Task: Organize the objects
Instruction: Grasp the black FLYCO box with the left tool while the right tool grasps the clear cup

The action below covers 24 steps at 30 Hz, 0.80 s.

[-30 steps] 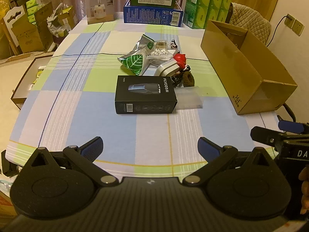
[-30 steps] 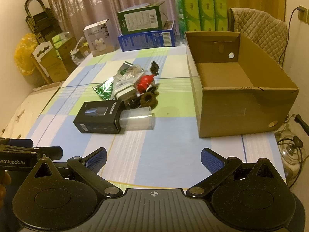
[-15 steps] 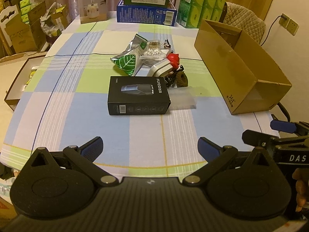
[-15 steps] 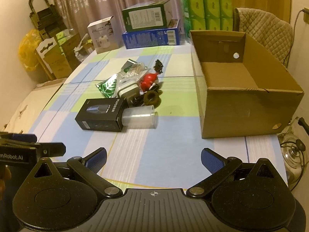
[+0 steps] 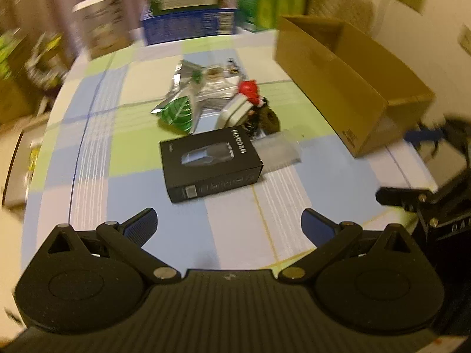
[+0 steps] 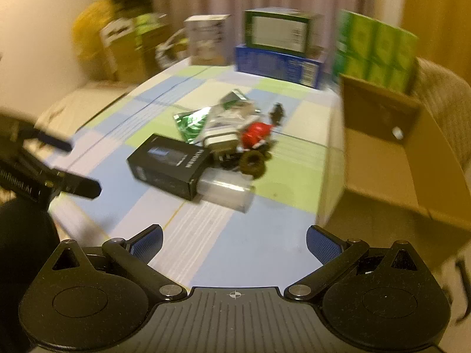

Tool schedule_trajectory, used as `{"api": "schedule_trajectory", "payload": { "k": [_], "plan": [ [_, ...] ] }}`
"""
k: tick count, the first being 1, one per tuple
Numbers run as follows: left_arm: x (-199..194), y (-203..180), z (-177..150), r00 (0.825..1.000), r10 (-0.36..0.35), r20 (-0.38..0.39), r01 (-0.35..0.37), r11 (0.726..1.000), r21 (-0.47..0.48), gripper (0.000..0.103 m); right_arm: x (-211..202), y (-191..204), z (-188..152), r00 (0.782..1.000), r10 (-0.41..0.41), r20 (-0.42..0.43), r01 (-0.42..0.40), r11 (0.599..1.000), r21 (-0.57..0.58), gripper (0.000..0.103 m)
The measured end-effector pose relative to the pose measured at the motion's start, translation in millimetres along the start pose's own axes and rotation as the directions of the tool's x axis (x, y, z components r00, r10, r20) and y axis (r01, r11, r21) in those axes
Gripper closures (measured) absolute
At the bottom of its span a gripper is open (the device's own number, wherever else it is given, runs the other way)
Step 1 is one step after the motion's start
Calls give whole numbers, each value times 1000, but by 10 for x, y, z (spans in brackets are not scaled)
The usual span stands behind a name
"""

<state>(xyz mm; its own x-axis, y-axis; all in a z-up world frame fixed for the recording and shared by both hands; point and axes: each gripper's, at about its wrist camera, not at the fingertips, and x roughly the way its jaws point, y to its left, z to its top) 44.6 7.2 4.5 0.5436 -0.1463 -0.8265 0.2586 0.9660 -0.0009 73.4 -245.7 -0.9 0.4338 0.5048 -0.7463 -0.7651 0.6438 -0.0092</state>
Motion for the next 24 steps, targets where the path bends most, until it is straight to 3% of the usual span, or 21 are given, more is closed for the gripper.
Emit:
{"api": "schedule_trajectory", "payload": {
  "k": [4, 8, 14, 17, 24],
  "plan": [
    [93, -21, 137, 999, -26, -28, 32, 978, 208, 1, 140, 73, 100, 997, 67, -26, -70, 988, -140, 2],
    [222, -24, 224, 997, -63, -34, 72, 915, 396, 1, 330, 154, 198, 993, 102, -58, -115, 949, -292, 2],
    [478, 58, 354, 995, -81, -53, 97, 808, 581, 1, 661, 177, 317, 987, 123, -102, -157, 873, -462, 2],
    [620, 139, 432, 994, -90, -67, 112, 768, 631, 1, 853, 149, 377, 983, 129, -129, -178, 840, -513, 3],
    [982, 305, 568, 981, -135, -137, 192, 711, 676, 11, 1342, 134, 477, 975, 107, -196, -203, 786, -584, 3]
  ]
}}
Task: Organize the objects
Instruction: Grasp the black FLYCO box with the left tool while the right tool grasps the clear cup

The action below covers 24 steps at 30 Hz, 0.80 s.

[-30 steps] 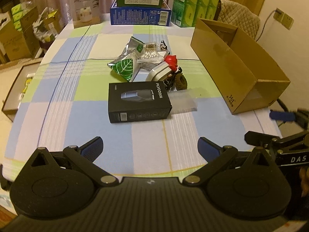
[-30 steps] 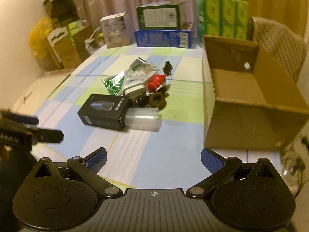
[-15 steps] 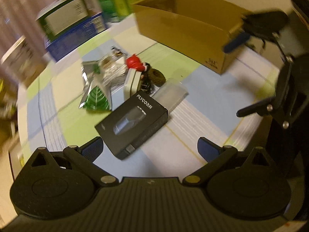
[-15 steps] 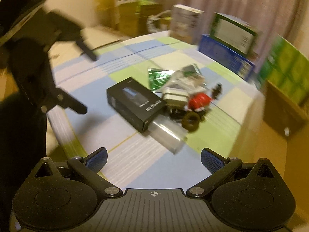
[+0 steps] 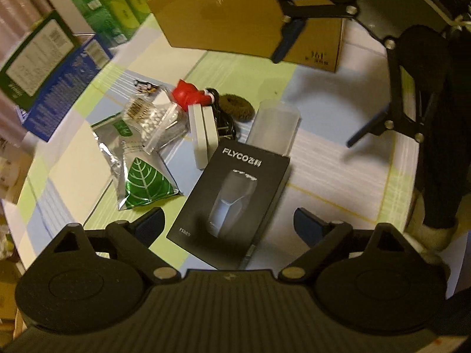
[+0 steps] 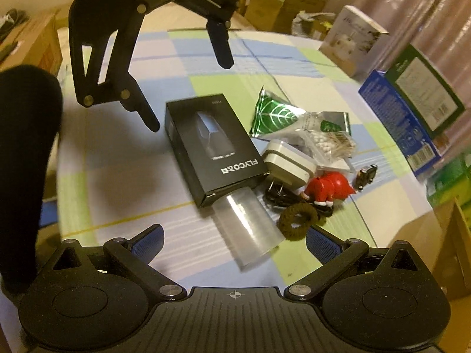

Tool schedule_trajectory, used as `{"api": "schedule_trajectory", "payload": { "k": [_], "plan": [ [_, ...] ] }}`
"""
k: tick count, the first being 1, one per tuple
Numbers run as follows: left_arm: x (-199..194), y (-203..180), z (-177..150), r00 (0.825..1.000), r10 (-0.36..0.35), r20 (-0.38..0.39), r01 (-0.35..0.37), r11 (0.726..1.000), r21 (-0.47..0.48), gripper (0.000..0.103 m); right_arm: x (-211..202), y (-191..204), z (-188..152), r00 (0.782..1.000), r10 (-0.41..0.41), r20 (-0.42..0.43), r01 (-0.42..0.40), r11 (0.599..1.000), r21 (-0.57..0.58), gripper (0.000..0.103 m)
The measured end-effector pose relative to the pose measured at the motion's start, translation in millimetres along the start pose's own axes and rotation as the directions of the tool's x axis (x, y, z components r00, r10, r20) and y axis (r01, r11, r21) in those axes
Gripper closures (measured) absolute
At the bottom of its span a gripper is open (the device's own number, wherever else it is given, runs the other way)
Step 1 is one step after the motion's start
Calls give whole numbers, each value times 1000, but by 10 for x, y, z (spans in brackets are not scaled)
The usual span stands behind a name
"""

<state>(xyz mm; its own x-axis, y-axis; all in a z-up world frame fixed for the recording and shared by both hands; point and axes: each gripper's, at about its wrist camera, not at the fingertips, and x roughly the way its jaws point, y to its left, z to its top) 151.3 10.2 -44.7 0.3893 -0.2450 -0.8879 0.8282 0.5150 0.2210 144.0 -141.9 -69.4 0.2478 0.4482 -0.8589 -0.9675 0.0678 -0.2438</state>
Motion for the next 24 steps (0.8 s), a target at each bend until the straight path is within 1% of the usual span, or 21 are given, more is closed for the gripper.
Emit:
{"api": "schedule_trajectory", "payload": {
  "k": [1, 2, 4, 7, 10, 13, 14, 15, 16, 18, 19, 21, 24],
  "plan": [
    [49, 17, -2, 1000, -11, -2, 11, 1000, 15, 11, 80, -29, 16, 1000, 13, -14, -13, 1000, -7, 8],
    [93, 30, -5, 1000, -24, -6, 24, 999, 29, 11, 137, -45, 30, 999, 22, -26, -23, 1000, -12, 15],
    [180, 54, -3, 999, -44, -8, 45, 998, 53, 11, 264, -78, 62, 998, 31, -54, -32, 999, -24, 20],
    [281, 102, -1, 997, -69, -14, 70, 996, 58, 11, 421, -121, 93, 995, 54, -80, -57, 998, -37, 23],
    [362, 168, 7, 996, -93, -15, 94, 994, 56, 11, 565, -152, 110, 991, 72, -113, -77, 996, -44, 29],
    [428, 225, 17, 993, -117, -12, 118, 992, 46, 11, 679, -180, 117, 988, 70, -137, -77, 996, -42, 30],
    [451, 238, 23, 993, -114, -18, 114, 993, 17, 11, 700, -197, 122, 987, 69, -142, -75, 997, -34, 30],
    [474, 248, 27, 993, -119, -21, 120, 993, 18, 12, 715, -220, 130, 987, 72, -145, -76, 997, -20, 30],
    [496, 251, 29, 992, -126, -25, 126, 992, 16, 15, 733, -250, 138, 985, 77, -151, -78, 997, 1, 31],
    [542, 258, 38, 989, -147, -36, 147, 989, 2, 17, 747, -285, 155, 985, 77, -155, -73, 997, 32, 34],
    [564, 257, 39, 987, -155, -41, 155, 988, -6, 18, 752, -307, 154, 984, 78, -158, -71, 996, 49, 38],
    [585, 234, 48, 987, -153, -46, 153, 988, -7, 18, 743, -346, 150, 983, 88, -163, -72, 993, 97, 49],
    [585, 205, 54, 986, -156, -66, 153, 987, -46, 18, 699, -351, 105, 980, 84, -181, -54, 985, 166, 57]
  ]
}}
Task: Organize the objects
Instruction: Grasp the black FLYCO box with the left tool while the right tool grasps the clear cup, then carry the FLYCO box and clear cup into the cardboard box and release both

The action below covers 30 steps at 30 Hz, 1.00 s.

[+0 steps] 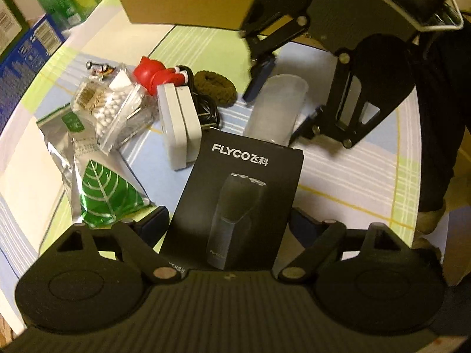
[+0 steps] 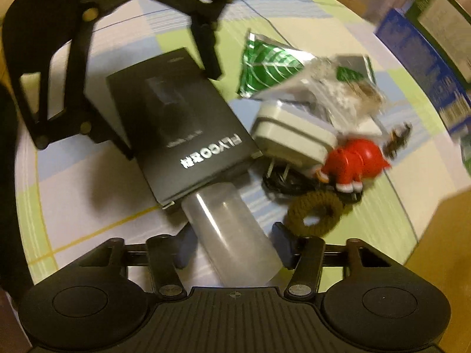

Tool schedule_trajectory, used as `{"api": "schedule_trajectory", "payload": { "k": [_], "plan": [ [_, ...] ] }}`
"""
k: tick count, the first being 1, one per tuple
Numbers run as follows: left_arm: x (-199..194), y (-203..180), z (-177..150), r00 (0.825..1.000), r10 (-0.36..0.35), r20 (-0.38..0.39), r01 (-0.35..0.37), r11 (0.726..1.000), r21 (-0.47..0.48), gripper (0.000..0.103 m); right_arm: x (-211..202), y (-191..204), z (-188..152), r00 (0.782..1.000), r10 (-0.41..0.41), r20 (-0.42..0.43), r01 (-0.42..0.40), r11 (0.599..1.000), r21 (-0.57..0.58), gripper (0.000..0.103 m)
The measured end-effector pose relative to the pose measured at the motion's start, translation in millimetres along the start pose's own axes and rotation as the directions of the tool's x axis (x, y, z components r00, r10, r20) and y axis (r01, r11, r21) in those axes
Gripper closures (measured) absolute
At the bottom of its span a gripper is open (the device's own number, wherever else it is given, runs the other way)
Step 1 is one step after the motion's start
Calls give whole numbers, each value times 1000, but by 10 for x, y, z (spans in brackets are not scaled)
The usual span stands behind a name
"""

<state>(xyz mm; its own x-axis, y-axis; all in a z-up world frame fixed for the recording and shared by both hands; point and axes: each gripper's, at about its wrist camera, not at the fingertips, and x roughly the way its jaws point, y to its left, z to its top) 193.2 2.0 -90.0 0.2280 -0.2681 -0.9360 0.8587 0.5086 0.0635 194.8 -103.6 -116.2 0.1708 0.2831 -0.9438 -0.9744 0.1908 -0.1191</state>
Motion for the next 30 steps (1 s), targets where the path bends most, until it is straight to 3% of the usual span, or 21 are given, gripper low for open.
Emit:
{"api": "schedule_trajectory", "payload": {
  "k": [6, 11, 15, 17, 19, 28, 30],
  "plan": [
    [-64, -119, -19, 998, -37, -46, 30, 989, -147, 18, -143, -1, -221, 997, 68, -31, -60, 974, 217, 61],
    [-93, -220, -38, 998, -37, -46, 24, 968, -250, 18, -243, 93, -396, 993, 119, -13, -113, 963, 245, 61],
    [-94, -265, -35, 999, -36, -20, 30, 964, -265, 19, -311, 173, -475, 993, 114, 14, -115, 969, 217, 59],
    [-113, -296, -14, 999, -43, -13, 38, 964, -262, 18, -331, 171, -468, 992, 122, 21, -124, 970, 208, 45],
    [-107, -293, 22, 999, -44, -20, 38, 967, -253, 18, -340, 186, -528, 992, 123, 26, -125, 974, 187, 40],
    [7, -378, 88, 997, -53, -60, 39, 977, -211, 16, -216, 217, -601, 988, 155, 9, -155, 978, 137, 40],
    [44, -406, 95, 996, -43, -75, 27, 979, -202, 16, -231, 226, -615, 991, 132, 23, -134, 978, 157, 51]
  ]
}}
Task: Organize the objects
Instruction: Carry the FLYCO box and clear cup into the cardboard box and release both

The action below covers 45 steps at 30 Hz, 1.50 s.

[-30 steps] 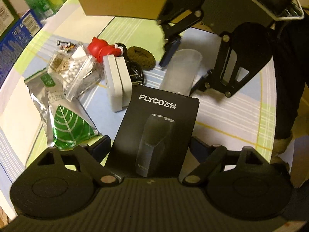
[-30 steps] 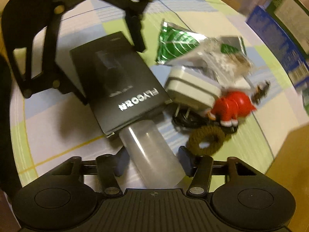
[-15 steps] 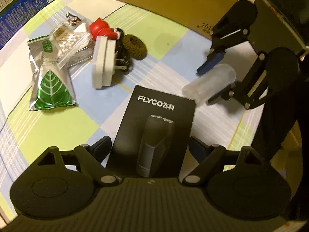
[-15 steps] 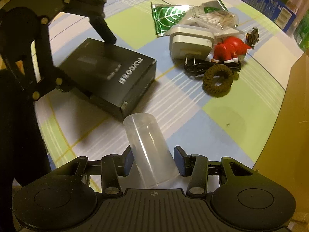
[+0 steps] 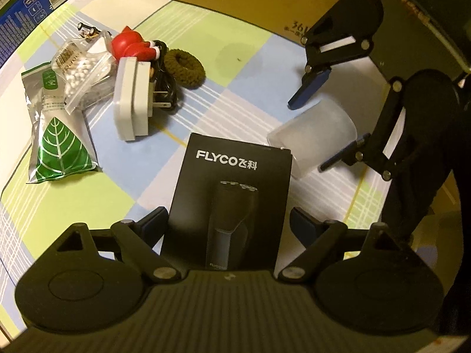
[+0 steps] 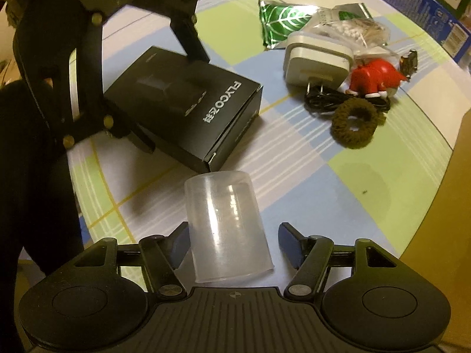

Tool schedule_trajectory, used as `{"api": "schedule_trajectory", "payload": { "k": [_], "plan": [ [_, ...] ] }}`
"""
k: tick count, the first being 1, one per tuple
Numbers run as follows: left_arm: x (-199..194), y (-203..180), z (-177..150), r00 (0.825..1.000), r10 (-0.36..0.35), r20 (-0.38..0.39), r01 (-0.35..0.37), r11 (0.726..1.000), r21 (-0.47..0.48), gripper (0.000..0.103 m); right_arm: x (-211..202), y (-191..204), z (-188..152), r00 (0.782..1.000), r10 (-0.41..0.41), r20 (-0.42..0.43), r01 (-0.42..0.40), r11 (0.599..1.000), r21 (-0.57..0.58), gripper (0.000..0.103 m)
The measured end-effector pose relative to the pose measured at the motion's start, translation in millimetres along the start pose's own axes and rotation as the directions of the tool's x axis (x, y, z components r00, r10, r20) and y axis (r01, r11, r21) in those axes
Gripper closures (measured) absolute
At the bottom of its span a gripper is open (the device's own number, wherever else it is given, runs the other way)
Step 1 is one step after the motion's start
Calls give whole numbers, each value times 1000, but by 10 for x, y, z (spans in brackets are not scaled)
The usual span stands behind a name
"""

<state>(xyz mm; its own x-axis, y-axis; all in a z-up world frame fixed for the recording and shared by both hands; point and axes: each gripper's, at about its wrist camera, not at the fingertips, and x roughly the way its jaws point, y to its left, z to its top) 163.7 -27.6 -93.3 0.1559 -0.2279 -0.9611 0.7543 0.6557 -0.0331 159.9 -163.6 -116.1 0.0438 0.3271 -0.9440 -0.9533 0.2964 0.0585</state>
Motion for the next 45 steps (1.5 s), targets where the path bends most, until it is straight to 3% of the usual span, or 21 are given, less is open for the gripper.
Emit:
{"api": "schedule_trajectory", "payload": {
  "k": [4, 10, 15, 19, 24, 30, 38, 45],
  "plan": [
    [76, -40, -2, 999, 26, -28, -26, 1000, -4, 24, -21, 7, -19, 1000, -20, 12, 20, 999, 44, 52],
    [-8, 57, -5, 1000, 16, -5, -17, 986, -166, 25, -127, -53, -99, 996, -68, 54, 58, 983, 173, 52],
    [-218, 71, 16, 998, 48, 26, -40, 962, -271, 25, -429, -67, -125, 986, -118, 116, 85, 963, 254, 52],
    [-518, 84, 123, 993, 93, 68, -62, 929, -366, 25, -840, -122, -109, 966, -175, 193, 108, 943, 315, 52],
    [-1002, 48, 491, 976, 138, 166, -50, 891, -452, 25, -1506, -295, -97, 921, -265, 287, 132, 902, 412, 52],
    [-1368, -156, 1184, 950, 173, 260, -37, 889, -456, 25, -2089, -721, -254, 876, -392, 279, 210, 833, 512, 52],
    [-1171, -495, 2007, 939, 134, 318, 33, 883, -469, 25, -2326, -1275, -784, 862, -461, 210, 241, 737, 632, 52],
    [-854, -544, 2371, 942, 118, 315, 61, 861, -504, 25, -2252, -1642, -1056, 870, -457, 186, 221, 698, 681, 52]
  ]
}}
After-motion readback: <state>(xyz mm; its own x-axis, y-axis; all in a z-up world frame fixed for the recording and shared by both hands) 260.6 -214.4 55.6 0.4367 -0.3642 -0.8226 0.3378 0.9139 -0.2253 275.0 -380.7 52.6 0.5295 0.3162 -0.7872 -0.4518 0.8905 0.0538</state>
